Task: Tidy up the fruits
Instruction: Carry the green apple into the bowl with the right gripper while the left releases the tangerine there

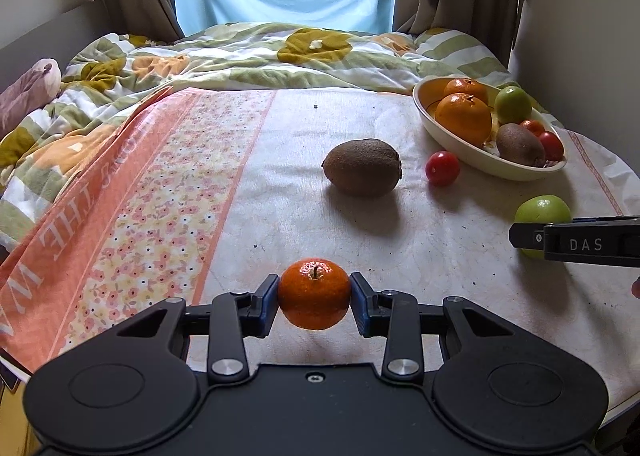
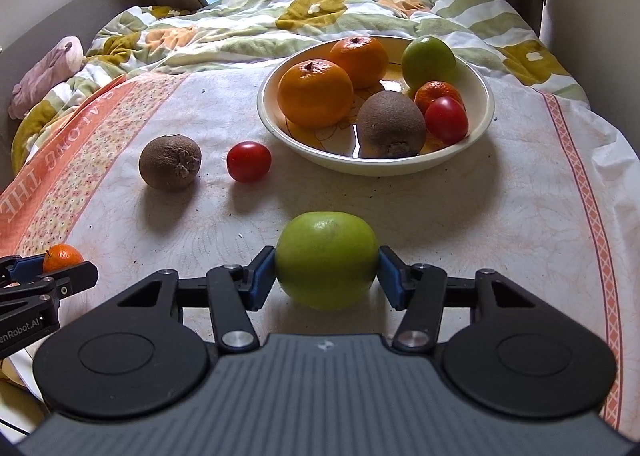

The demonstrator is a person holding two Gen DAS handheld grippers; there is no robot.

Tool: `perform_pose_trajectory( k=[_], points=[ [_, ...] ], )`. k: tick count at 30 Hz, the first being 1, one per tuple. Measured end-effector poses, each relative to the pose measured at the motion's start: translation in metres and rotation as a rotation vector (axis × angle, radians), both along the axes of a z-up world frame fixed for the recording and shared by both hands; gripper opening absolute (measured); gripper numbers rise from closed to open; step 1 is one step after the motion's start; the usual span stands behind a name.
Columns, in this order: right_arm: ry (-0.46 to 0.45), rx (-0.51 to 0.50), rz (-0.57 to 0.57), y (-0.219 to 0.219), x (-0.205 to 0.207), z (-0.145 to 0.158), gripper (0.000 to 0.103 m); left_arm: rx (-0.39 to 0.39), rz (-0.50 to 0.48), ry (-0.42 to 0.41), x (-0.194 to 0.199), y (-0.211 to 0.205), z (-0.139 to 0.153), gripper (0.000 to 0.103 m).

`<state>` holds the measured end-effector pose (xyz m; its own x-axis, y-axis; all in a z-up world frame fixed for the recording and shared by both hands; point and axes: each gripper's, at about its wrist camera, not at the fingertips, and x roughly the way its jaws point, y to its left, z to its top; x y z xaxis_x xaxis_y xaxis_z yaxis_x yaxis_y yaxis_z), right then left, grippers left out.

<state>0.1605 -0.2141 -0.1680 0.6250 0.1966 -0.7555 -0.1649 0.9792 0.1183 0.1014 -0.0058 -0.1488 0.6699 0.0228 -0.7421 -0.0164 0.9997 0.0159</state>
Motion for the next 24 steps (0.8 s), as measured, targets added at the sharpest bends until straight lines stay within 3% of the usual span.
perform_pose_trajectory(
  k=[11,24],
  points=[
    [-0.020,0.046,-0.001,-0.017,-0.007,0.018,0.069,-0.002,-0.009,-0.044,-0.002,-0.014,0.028,0.041],
    [-0.101,0.078,-0.016,-0.052,-0.010,0.084,0.069,-0.020,-0.079,-0.142,0.013,-0.043,0.094,0.041]
  ],
)
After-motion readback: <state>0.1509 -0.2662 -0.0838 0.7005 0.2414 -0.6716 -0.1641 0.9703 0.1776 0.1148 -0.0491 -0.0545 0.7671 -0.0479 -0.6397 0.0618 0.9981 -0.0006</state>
